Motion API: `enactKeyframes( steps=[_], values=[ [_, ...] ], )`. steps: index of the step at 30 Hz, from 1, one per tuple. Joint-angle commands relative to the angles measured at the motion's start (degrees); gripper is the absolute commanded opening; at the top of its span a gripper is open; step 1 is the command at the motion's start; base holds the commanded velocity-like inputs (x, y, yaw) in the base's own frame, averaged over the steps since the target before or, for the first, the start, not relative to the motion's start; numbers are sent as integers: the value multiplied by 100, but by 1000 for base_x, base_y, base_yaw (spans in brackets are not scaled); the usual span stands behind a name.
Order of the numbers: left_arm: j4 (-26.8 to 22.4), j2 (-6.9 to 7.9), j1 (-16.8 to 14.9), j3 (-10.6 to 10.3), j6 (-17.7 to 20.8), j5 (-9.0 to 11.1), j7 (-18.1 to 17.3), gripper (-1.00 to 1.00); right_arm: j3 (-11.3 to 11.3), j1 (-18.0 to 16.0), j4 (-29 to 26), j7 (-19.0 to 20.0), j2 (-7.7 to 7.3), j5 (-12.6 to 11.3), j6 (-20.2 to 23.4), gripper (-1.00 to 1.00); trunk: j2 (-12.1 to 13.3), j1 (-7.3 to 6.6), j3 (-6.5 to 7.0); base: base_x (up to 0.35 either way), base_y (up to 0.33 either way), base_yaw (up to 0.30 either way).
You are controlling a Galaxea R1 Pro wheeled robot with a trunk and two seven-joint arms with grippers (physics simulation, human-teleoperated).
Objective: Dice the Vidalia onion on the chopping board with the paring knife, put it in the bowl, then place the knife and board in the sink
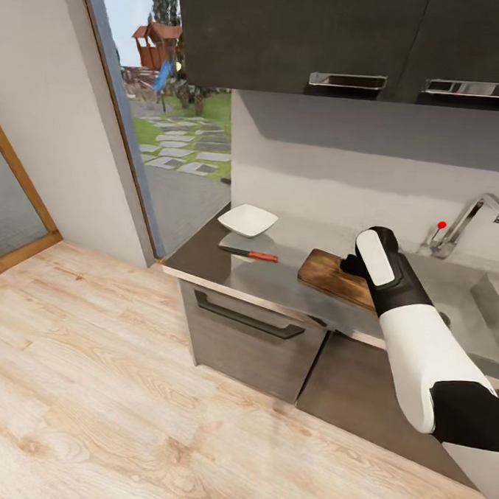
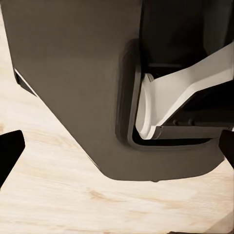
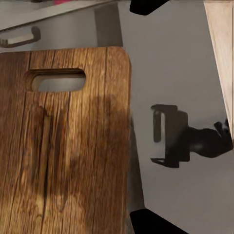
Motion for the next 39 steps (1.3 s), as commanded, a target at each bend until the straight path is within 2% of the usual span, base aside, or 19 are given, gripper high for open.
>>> enactKeyframes(
  steps=[1, 11, 34, 35, 39],
  values=[
    [-2, -1, -1, 0, -46, 18, -3, 100, 29, 28, -1, -56, -10, -56, 24, 100, -5, 1, -6, 0, 0, 0],
    [-4, -2, -1, 0, -100, 19, -2, 100, 21, 351, -12, -55, -14, -60, 16, 100, -5, 1, -6, 0, 0, 0],
    [-5, -2, -1, 1, -121, 20, -2, 100, 23, 354, -625, -63, -6, -63, 57, 100, -5, 1, -6, -7, 6, 0],
    [-5, -2, -1, 2, -121, 20, -2, 100, 24, 354, -1248, -63, -6, -63, 57, 100, -5, 1, -6, -73, 64, 0],
    [-5, -2, -1, 2, -121, 20, -2, 100, 24, 354, -1370, -63, -6, -63, 57, 100, -5, 1, -6, -84, 73, 0]
  ],
)
